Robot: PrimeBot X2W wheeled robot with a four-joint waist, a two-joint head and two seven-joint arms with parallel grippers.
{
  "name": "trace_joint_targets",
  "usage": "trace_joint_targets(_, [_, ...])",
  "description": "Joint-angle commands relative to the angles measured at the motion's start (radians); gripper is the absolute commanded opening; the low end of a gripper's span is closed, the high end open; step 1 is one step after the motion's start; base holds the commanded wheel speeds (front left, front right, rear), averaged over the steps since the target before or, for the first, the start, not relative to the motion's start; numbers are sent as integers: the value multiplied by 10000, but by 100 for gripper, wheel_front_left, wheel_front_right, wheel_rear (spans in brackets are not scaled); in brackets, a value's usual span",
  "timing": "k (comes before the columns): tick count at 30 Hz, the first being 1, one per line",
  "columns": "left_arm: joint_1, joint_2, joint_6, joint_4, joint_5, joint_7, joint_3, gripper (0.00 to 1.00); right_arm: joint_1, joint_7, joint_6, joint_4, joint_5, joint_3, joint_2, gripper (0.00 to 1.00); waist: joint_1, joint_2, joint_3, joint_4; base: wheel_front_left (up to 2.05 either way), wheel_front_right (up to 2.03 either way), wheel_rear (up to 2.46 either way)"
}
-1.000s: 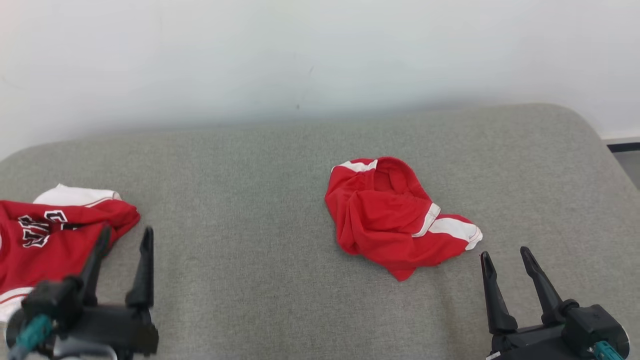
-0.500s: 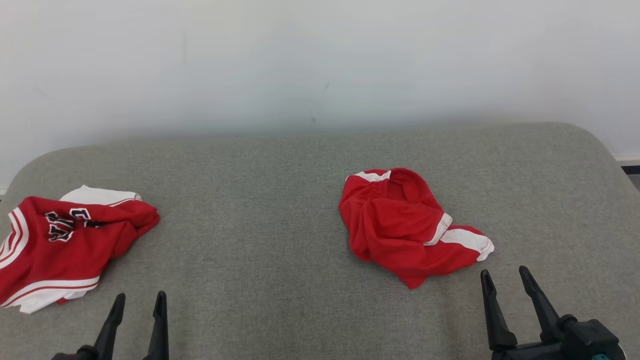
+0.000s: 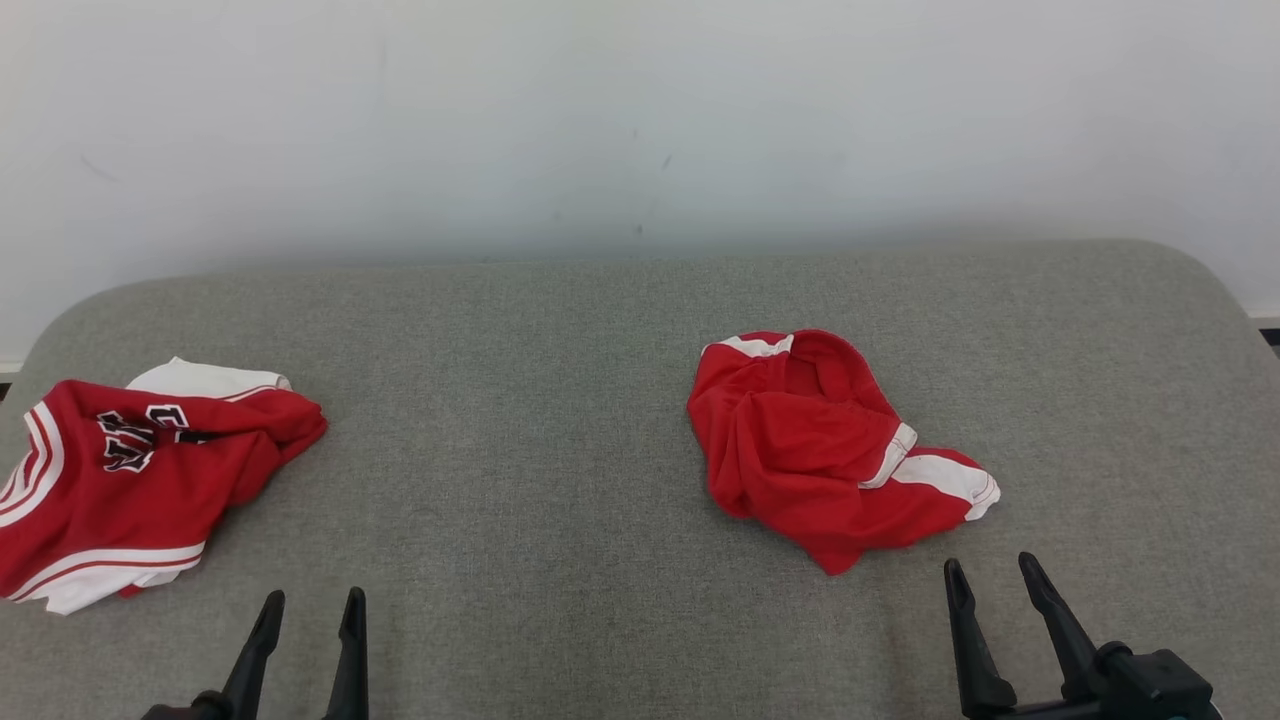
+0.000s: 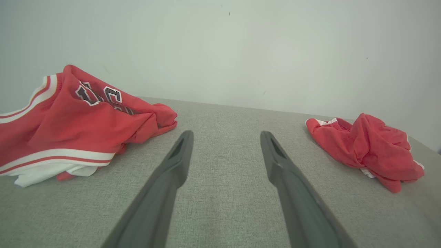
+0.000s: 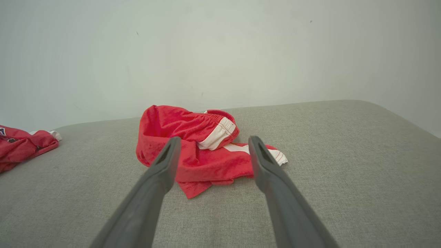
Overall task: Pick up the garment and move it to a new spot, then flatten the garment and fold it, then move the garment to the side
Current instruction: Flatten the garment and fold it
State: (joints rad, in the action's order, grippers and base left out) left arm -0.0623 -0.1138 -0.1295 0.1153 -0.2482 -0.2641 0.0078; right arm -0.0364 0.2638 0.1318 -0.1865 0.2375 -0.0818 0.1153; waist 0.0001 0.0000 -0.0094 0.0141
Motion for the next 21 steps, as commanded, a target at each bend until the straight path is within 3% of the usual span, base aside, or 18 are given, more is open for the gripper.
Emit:
trace_joint_targets(1, [49, 30, 5, 38, 35, -5, -24, 100, 37, 11, -22, -73, 48, -31, -14, 100, -1, 0, 9, 1, 0, 0, 0])
trace_joint_targets(21, [102, -44, 5, 88, -75, -5, -186, 100, 111, 11, -22, -289, 101, -112, 8, 100, -1, 0, 61, 45, 0, 0, 0])
